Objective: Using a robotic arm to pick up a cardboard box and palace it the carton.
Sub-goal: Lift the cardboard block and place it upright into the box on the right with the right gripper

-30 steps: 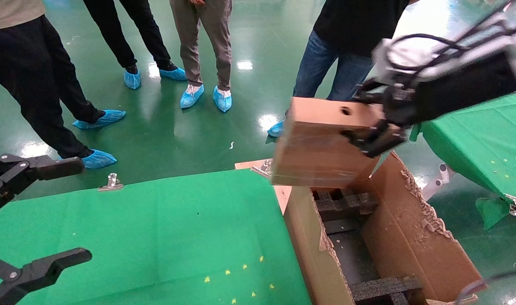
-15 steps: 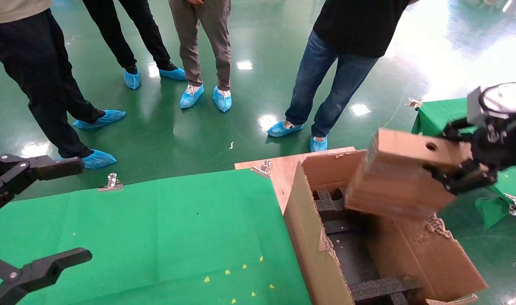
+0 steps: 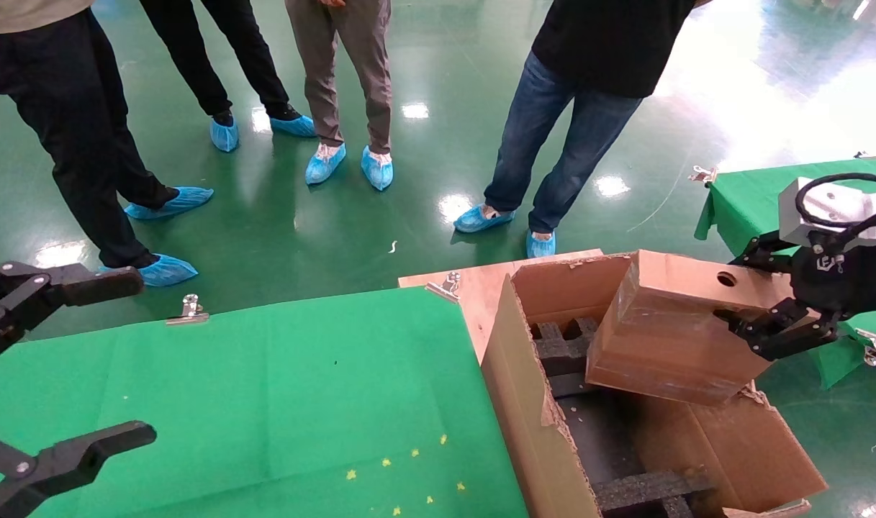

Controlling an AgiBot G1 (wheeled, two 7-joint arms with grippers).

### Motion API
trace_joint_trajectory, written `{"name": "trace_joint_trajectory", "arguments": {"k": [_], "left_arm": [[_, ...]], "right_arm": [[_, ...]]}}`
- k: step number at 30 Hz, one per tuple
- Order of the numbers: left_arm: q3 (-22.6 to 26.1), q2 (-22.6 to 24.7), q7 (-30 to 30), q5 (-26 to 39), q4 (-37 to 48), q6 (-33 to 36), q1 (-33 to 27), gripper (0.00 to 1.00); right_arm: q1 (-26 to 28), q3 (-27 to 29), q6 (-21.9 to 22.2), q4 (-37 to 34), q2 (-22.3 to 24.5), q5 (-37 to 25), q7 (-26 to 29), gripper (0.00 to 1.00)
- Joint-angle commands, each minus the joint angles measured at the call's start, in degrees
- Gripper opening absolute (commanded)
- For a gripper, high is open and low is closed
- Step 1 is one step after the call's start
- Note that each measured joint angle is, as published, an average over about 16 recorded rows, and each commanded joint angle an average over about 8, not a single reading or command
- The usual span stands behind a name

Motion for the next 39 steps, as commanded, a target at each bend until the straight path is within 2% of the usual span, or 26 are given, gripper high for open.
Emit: {"name": "trace_joint_trajectory", "arguments": {"k": [1,9,15,21,30,35,39], "left_arm": [[0.00,0.00,0.00,0.00,0.00,0.00,0.00,1.00],[0.00,0.00,0.00,0.00,0.00,0.00,0.00,1.00],[0.00,0.00,0.00,0.00,0.01,0.00,0.00,1.00],[0.01,0.00,0.00,0.00,0.01,0.00,0.00,1.00],[0.01,0.00,0.00,-0.01,0.01,0.00,0.00,1.00],[0.01,0.00,0.01,-0.01,0.01,0.00,0.00,1.00],[0.01,0.00,0.01,-0.01,0.01,0.00,0.00,1.00]], "right_arm": [[-0.07,-0.03,0.02,-0.01,-0.06,0.10,0.01,0.00],[-0.43,0.08,0.64,-0.17,0.07,0.00,0.93,0.00],[-1.96,-0.96,4.40,2.39,1.78,-0.36,8.29,0.00],[-3.16,-2.11,11.56,11.08,5.81,-3.48,23.11,0.00],[-5.28,-4.50,23.45,26.26,11.08,-13.05,52.36,0.00],[-6.73,-6.03,26.45,29.49,10.83,-18.74,65.75,0.00],[-7.85,-7.03,27.15,29.77,9.76,-21.07,73.86,0.00]]}}
